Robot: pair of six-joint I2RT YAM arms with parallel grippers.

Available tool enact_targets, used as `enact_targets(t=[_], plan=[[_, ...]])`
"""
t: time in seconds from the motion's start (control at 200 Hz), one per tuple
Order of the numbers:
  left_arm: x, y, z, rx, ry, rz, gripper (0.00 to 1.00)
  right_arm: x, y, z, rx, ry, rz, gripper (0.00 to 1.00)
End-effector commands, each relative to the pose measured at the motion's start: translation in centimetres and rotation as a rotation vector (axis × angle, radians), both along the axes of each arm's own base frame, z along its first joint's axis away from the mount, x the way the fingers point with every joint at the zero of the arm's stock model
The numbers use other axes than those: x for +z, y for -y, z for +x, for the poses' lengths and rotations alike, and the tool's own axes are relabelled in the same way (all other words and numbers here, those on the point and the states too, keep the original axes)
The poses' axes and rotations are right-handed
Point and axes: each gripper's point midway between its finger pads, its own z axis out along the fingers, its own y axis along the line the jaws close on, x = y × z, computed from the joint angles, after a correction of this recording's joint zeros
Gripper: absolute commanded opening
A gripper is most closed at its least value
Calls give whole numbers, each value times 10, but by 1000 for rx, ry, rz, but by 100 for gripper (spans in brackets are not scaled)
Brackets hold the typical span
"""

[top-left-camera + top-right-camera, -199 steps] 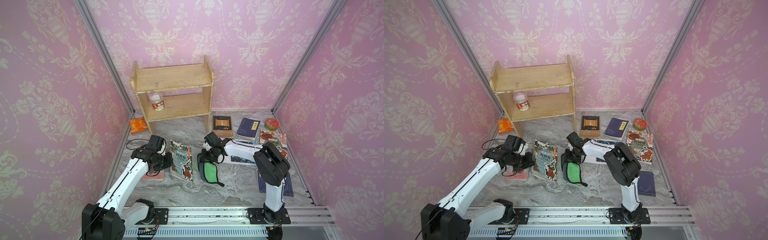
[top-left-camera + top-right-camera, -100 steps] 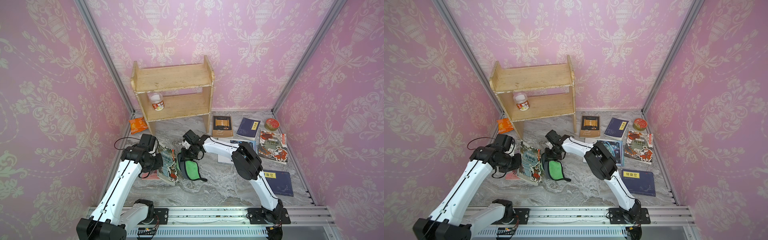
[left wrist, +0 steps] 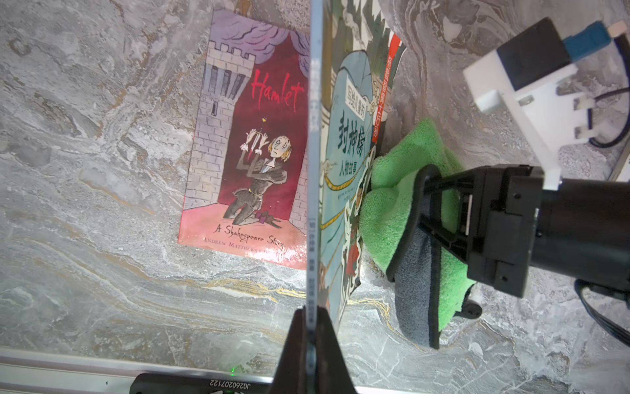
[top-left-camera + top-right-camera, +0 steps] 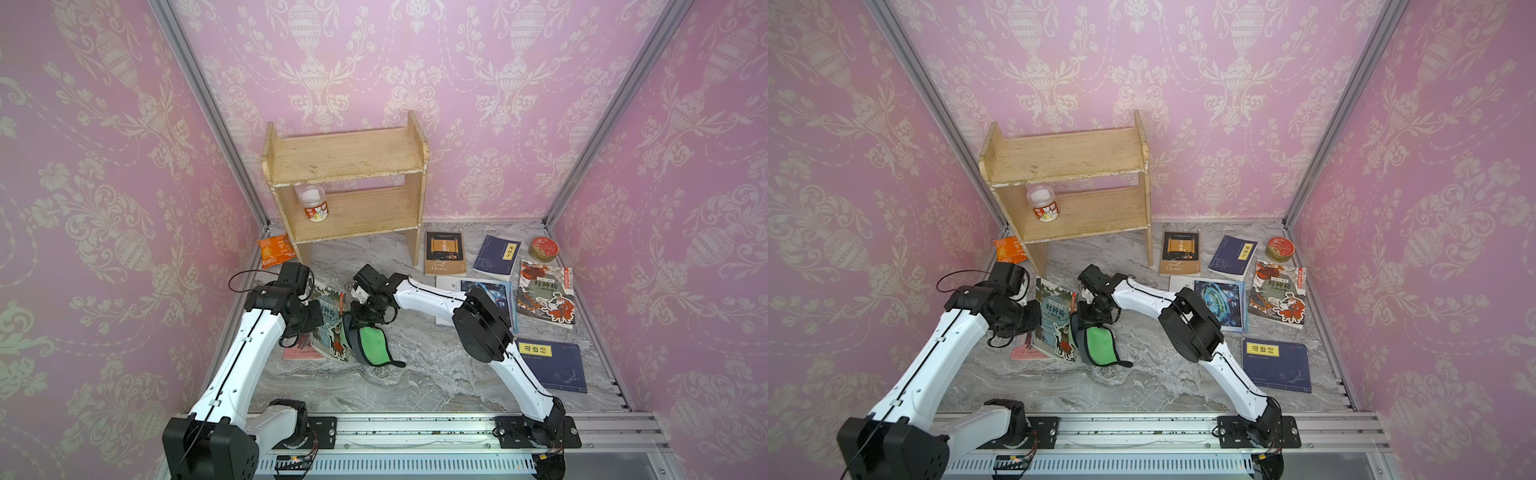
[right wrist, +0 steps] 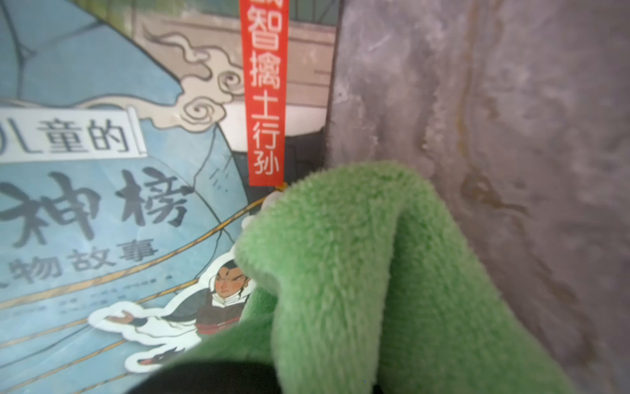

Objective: Wipe the cover of the book
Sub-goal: Place the book on the book.

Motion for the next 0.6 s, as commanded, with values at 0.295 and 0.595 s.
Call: enact_targets(t=[0.295,0.595], plan=[[18,-14,16,38,99,28,99,-10,-19,-8,14,-59,5,0],[33,12,35,63,267,-152,99,5,-19,-7,9,-33,38,0]])
